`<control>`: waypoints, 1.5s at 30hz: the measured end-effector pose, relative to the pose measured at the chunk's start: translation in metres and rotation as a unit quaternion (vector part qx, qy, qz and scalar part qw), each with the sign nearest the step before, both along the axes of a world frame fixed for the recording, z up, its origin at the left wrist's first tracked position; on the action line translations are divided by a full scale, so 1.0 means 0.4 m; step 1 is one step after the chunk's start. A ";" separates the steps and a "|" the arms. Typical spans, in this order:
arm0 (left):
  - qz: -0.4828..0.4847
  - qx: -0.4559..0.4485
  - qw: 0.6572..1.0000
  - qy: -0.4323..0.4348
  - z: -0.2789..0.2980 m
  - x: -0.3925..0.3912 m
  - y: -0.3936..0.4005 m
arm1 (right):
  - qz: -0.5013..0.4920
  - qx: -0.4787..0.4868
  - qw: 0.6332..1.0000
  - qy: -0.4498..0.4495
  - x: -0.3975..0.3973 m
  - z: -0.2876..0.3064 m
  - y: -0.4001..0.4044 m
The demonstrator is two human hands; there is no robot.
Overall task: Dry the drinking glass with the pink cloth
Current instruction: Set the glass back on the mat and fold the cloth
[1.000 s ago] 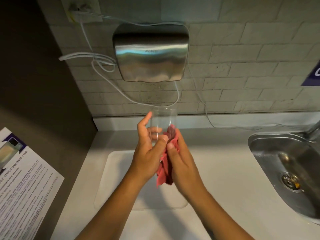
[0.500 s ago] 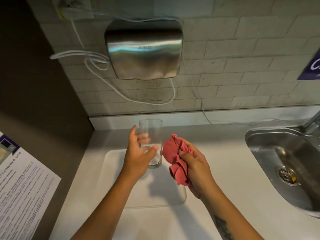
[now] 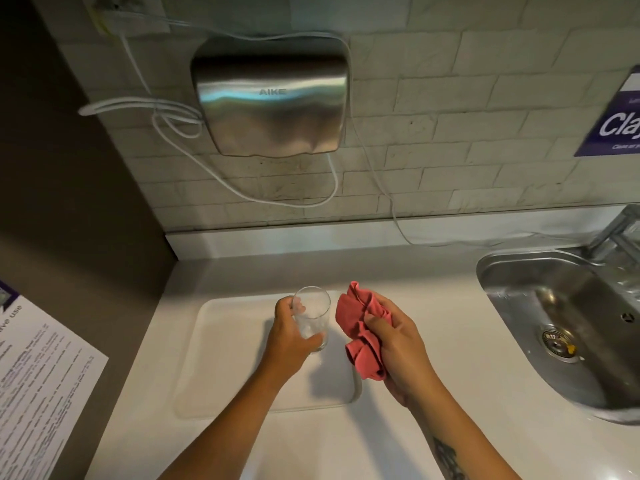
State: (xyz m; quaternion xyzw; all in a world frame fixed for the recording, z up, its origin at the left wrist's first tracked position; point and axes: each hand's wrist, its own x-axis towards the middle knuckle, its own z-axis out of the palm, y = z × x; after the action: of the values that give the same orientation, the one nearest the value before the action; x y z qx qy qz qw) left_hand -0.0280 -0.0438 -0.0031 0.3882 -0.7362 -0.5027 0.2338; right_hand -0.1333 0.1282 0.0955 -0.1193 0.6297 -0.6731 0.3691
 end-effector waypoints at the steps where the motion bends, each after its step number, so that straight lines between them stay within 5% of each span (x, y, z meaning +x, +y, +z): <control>1: 0.000 -0.004 1.000 -0.006 -0.012 -0.004 0.002 | 0.000 0.000 1.000 0.003 0.002 -0.005 0.001; 9: 0.024 -0.039 0.998 -0.039 -0.042 -0.006 0.022 | 0.000 -0.046 0.999 -0.022 -0.001 -0.018 0.012; 13: 0.155 -0.031 0.983 -0.091 -0.007 0.030 0.093 | -0.002 -0.057 0.998 0.006 -0.006 -0.039 0.023; 15: 0.185 0.043 0.980 -0.054 0.045 0.048 0.157 | 0.020 -0.055 0.998 0.035 -0.011 -0.043 0.033; 19: 0.063 0.335 0.939 0.046 0.159 0.013 0.258 | 0.109 -0.013 0.980 0.164 -0.014 -0.039 0.071; 23: 0.008 0.433 0.893 0.121 0.221 -0.049 0.286 | 0.237 0.079 0.891 0.378 -0.021 -0.053 0.099; 26: -0.005 0.426 0.895 0.132 0.210 -0.074 0.285 | 0.256 0.080 0.885 0.380 -0.043 -0.067 0.118; 31: -0.007 0.394 0.912 0.110 0.147 -0.106 0.276 | 0.072 0.072 0.982 0.160 -0.112 -0.148 0.131; 36: -0.011 0.347 0.936 0.061 0.100 -0.176 0.273 | 0.137 0.110 0.984 0.022 -0.190 -0.192 0.134; 45: -0.081 0.130 0.973 -0.174 -0.018 -0.282 0.218 | 0.236 0.275 0.918 0.162 -0.290 -0.264 0.066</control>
State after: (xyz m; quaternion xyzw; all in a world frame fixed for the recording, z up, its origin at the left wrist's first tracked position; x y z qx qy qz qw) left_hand -0.1407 0.0433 -0.0102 0.4355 -0.7228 -0.5365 0.0080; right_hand -0.2492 0.1546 -0.0099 -0.2657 0.7948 -0.3376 0.4286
